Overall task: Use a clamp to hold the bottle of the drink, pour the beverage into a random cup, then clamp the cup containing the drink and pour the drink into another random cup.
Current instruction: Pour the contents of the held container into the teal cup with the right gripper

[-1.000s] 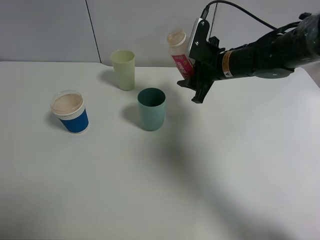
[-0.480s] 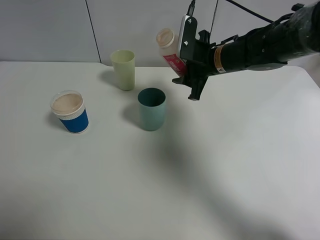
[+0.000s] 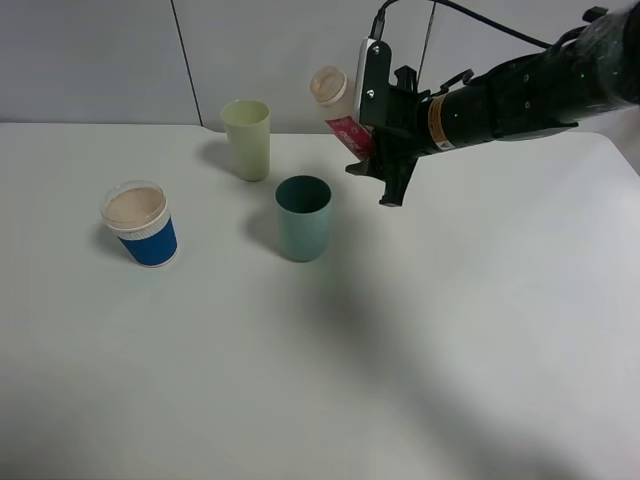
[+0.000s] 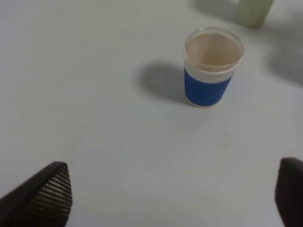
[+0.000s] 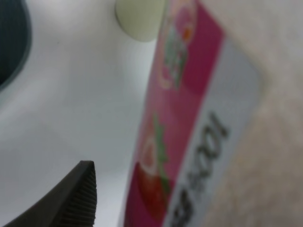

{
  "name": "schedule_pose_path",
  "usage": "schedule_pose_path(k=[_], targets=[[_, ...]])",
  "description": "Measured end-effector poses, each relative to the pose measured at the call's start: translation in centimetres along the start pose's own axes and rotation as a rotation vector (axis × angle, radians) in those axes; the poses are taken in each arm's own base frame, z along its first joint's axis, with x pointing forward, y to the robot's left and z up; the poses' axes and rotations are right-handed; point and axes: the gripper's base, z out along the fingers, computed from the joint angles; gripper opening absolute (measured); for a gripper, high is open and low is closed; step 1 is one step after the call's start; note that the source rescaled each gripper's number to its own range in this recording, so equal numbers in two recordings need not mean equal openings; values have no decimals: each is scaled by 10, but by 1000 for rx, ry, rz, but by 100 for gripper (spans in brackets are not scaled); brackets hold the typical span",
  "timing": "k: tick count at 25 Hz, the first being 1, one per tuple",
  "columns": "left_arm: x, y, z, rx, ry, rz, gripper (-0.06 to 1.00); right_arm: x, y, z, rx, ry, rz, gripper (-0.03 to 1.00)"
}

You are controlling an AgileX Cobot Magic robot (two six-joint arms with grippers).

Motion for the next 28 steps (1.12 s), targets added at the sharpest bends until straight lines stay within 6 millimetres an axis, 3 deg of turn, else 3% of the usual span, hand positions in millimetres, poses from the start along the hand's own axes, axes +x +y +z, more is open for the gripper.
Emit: schedule_pose_path(k=[8, 16, 28], targets=[[0, 0, 0, 0, 0, 0, 57, 2, 6, -1, -69, 23, -29, 3], [0, 0, 0, 0, 0, 0, 57, -5, -5, -15, -27, 45, -83, 3], [0, 0, 0, 0, 0, 0, 57, -5, -4, -15, -37, 49, -180, 3]])
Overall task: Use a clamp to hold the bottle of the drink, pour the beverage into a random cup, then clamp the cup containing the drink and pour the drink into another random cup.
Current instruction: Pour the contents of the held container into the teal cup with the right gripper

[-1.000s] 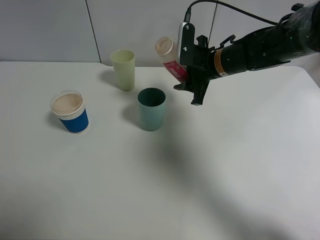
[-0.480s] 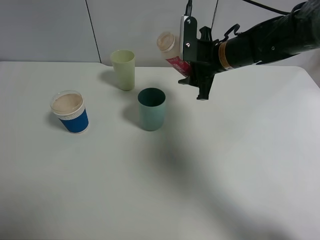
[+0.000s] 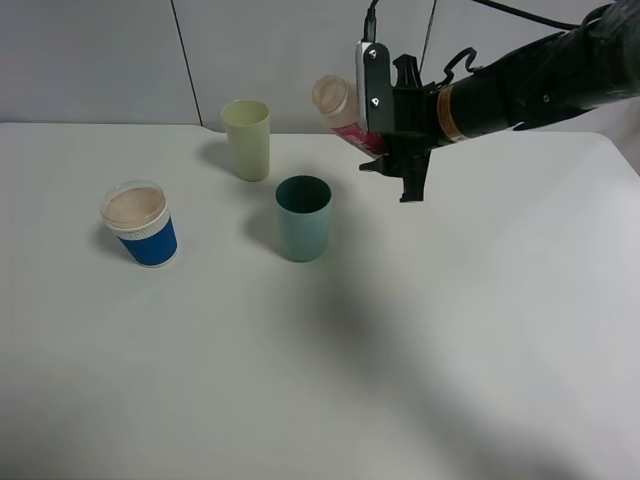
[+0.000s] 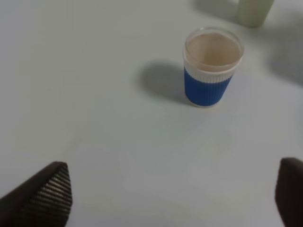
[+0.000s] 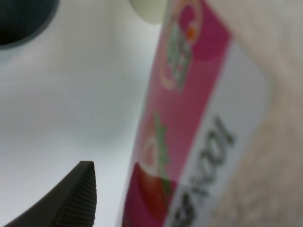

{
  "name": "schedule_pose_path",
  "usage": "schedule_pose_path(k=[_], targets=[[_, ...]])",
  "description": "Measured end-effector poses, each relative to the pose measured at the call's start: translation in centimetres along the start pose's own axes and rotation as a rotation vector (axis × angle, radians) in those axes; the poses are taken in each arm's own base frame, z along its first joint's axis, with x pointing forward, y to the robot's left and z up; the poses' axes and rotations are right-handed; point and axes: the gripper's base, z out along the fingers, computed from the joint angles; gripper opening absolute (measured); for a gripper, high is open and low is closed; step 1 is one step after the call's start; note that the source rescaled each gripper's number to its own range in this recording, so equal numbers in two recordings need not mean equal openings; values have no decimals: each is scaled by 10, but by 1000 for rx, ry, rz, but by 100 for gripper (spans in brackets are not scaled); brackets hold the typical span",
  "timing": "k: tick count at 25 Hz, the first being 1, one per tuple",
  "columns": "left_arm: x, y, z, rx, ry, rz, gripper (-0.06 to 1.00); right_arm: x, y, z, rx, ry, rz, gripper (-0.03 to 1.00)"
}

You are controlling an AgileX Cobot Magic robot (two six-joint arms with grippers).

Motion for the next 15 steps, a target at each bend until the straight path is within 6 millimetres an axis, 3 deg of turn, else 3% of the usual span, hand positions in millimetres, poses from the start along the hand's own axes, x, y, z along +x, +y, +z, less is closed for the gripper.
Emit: schedule_pose_path(k=[15], targets=[[0, 0, 0, 0, 0, 0, 57, 0, 2, 0, -18, -3, 28, 3]])
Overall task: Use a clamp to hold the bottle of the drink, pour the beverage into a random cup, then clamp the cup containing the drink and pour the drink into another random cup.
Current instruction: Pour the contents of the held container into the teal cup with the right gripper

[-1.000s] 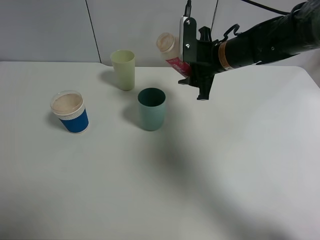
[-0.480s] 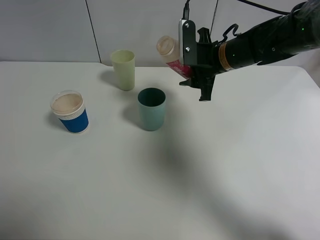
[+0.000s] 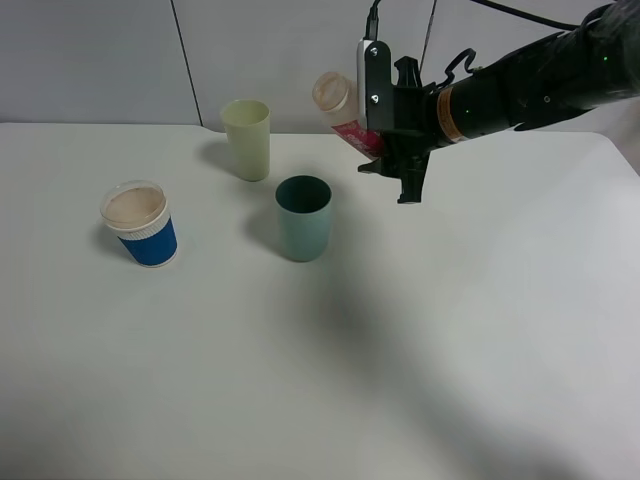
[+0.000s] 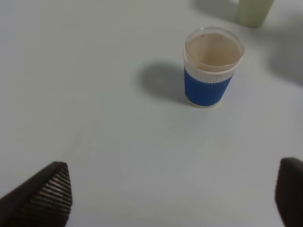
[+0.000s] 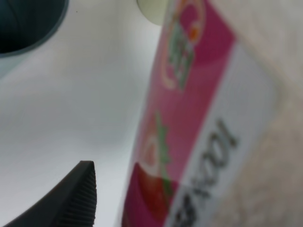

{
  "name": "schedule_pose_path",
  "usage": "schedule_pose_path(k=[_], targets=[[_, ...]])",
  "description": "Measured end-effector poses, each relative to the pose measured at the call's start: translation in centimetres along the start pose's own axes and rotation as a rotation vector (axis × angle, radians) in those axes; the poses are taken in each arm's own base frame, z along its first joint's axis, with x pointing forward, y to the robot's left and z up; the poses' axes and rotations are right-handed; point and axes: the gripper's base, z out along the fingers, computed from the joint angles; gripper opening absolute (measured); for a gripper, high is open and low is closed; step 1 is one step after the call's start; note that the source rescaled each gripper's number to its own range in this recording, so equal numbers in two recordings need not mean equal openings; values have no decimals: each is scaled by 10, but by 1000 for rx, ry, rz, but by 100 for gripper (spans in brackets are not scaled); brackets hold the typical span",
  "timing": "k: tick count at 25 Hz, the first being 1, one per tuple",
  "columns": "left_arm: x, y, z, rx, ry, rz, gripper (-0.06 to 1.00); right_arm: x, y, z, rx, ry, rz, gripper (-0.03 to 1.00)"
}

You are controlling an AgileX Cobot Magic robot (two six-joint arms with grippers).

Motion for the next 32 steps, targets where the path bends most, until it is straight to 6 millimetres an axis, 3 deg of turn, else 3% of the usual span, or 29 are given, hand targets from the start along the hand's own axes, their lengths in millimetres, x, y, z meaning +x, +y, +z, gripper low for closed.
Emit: schedule_pose_path(k=[29, 32], targets=[[0, 0, 0, 0, 0, 0, 57, 4, -2, 0, 14, 44, -170, 3], [0, 0, 0, 0, 0, 0, 57, 8, 9, 1, -13, 64, -198, 3]])
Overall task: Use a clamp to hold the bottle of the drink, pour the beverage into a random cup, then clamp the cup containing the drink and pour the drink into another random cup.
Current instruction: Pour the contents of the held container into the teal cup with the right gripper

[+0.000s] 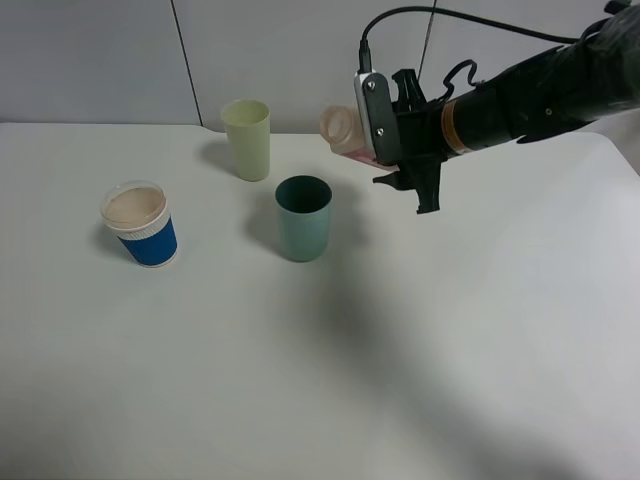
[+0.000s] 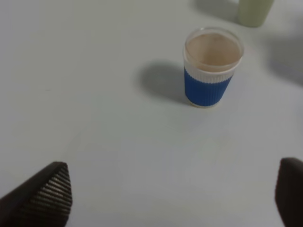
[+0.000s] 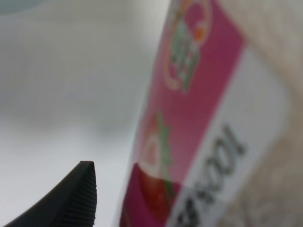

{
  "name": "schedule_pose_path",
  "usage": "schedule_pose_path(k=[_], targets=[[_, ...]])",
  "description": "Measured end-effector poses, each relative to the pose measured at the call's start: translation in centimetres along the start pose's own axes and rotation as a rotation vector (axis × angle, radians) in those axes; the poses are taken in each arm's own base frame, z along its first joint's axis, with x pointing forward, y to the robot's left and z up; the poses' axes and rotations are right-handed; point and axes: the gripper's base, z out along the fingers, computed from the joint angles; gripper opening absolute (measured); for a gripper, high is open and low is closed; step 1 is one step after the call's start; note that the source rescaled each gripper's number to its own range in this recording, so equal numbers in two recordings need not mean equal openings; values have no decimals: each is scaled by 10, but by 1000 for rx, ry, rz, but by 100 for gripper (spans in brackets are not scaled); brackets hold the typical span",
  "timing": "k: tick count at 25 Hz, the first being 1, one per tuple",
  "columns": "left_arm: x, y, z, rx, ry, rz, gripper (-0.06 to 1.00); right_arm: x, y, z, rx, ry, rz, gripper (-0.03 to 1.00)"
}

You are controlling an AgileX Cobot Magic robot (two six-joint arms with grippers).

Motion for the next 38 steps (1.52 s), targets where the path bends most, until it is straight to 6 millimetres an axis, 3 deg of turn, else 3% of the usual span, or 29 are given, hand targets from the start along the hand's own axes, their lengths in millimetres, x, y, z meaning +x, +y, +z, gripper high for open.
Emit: schedule_pose_path(k=[6, 16, 38], targets=[[0, 0, 0, 0, 0, 0, 57, 2, 14, 1, -38, 18, -47, 3], [0, 0, 0, 0, 0, 0, 57, 6, 13, 1, -31, 68, -66, 3], [0, 0, 0, 0, 0, 0, 57, -17, 7, 7, -4, 137, -156, 3]])
